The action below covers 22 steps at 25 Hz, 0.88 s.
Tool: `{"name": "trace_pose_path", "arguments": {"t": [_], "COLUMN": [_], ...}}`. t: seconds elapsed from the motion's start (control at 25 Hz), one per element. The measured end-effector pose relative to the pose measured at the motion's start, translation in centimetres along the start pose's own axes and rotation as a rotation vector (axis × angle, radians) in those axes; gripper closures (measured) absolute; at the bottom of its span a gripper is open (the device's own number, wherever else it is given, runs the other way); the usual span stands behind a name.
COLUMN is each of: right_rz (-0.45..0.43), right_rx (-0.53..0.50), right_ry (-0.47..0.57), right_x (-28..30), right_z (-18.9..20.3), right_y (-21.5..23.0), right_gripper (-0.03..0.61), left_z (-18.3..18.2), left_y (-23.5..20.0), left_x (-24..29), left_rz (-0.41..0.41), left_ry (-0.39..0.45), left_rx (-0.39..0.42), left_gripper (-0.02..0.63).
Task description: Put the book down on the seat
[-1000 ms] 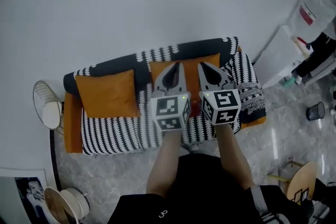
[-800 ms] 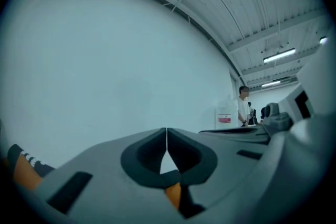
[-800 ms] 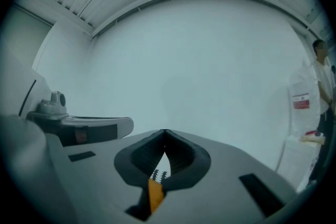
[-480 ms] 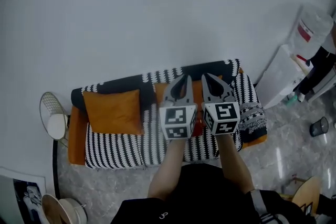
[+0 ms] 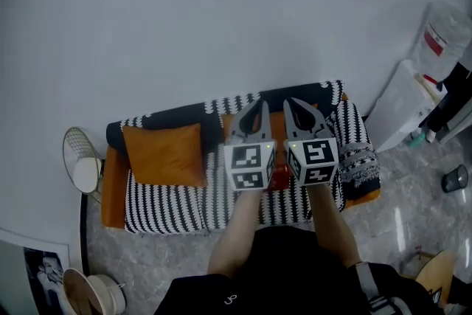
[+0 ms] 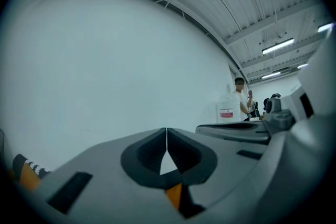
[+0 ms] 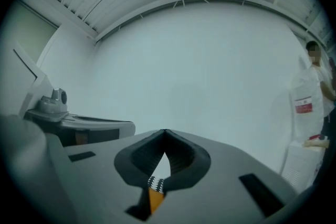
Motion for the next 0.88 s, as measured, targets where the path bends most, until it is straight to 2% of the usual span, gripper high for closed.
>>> {"name": "trace_pose_path", "arguments": {"t": [0.68,0.88], "right_rz": [-0.019,-0.018], "right_rx": [-0.013,-0.054], "right_ry": [-0.020,-0.016], "right_x": [1.1,0.9], "right_z": [0.3,0.3], "right_y": [-0.3,-1.2], "right_gripper": [0.569,0.569], "left_z": [0.7,0.7], "left_y": [-0.5,-0.9], "left_x": [0.0,-0.6], "left_rz": [-0.002,-0.004], "left_ry": [0.005,0.010], "left_rx": [-0.029,-0.034], "left_gripper": [0.600,0.600]}}
Point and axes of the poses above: the fingertips, and each gripper's own axes: x forward along the fingers, y to its right, z out of its underside, the point moved 10 cm from there along -x, backward along the fingers, and after that the axes turned 6 degrees about x, right-handed, at the moved point
